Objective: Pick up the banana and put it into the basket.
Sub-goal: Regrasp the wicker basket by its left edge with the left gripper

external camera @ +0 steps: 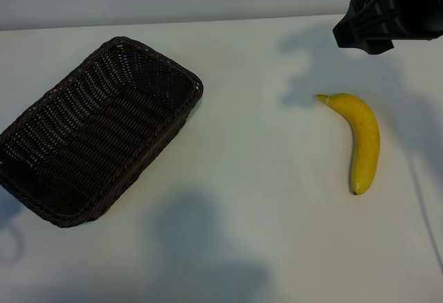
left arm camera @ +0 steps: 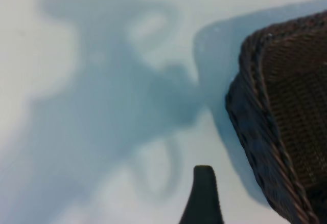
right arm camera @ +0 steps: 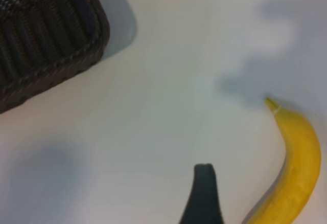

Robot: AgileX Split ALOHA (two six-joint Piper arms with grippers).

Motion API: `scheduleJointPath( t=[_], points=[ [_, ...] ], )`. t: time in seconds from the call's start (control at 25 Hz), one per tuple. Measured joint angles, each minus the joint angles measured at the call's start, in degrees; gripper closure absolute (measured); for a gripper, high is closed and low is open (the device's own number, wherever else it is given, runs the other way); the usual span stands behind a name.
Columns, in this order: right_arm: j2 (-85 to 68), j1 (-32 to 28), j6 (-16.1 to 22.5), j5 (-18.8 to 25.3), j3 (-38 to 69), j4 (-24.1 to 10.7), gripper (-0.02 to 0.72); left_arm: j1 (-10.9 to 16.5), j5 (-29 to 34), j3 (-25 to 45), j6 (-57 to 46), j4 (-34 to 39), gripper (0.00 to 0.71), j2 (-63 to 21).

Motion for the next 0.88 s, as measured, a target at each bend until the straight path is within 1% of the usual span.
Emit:
scheduleJointPath(
  t=[0.16,0.28,0.44,0.64,0.76,0.88],
  points=[
    [0.0,0.0,0.0,0.2,0.0,0.0,0.109,0.0,-0.31,0.66,-3.91,2.7,0.1,0.47],
    [0.0,0.0,0.0,0.27,0.0,0.0,0.11,0.0,-1.12,0.91,-5.26,3.86,0.1,2.87],
    [0.0,0.0,-0.05,0.51,0.0,0.0,0.11,0.0,-4.81,0.91,-6.62,3.73,0.1,8.35],
    [0.0,0.0,-0.05,0.58,0.0,0.0,0.11,0.0,-9.32,0.91,-7.66,2.17,0.1,17.55],
    [0.0,0.0,-0.05,0.58,0.0,0.0,0.11,0.0,-11.95,0.91,-8.32,1.49,0.1,19.4],
    [0.0,0.0,-0.05,0.58,0.0,0.0,0.11,0.0,-12.98,0.91,-9.17,1.67,0.1,21.05]
  ],
)
